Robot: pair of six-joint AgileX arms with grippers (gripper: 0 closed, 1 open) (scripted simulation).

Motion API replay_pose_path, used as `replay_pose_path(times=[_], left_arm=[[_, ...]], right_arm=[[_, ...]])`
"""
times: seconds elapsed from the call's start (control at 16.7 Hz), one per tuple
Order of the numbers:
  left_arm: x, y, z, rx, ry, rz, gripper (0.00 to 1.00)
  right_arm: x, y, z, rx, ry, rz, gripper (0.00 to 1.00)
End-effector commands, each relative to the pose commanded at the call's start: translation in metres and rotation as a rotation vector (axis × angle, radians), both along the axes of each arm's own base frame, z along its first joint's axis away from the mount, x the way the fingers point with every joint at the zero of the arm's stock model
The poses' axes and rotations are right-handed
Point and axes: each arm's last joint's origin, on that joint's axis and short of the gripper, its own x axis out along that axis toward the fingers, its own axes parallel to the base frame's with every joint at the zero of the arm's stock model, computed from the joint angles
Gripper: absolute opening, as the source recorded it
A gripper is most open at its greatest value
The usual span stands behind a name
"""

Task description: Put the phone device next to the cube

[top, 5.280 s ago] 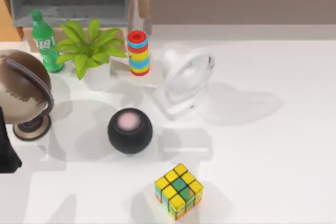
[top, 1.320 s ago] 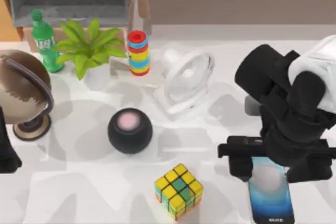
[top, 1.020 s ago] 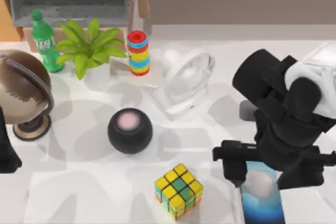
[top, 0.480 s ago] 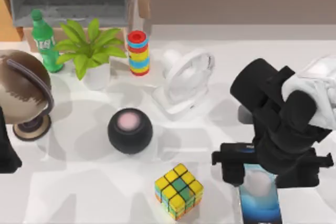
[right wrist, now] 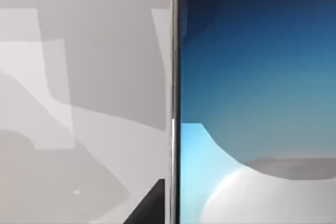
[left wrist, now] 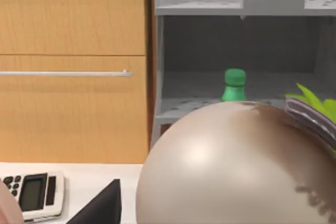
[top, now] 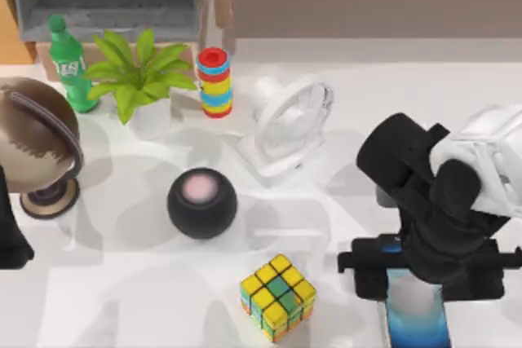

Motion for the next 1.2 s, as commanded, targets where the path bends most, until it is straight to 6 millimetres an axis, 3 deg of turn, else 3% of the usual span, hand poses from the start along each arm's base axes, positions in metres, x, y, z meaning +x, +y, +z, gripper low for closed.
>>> replay_pose_path(times=[0.06, 0.84, 1.2], left_arm=[[0.0000, 0.0000, 0.0000, 0.000, 0.000, 0.000, 1.00], [0.0000, 0.0000, 0.0000, 0.000, 0.000, 0.000, 1.00], [0.0000, 0.0000, 0.0000, 0.000, 0.000, 0.000, 1.00]], right_arm=[[0.0000, 0.0000, 0.0000, 0.000, 0.000, 0.000, 0.00], [0.0000, 0.0000, 0.0000, 0.000, 0.000, 0.000, 0.98], [0.0000, 0.0000, 0.0000, 0.000, 0.000, 0.000, 1.00]])
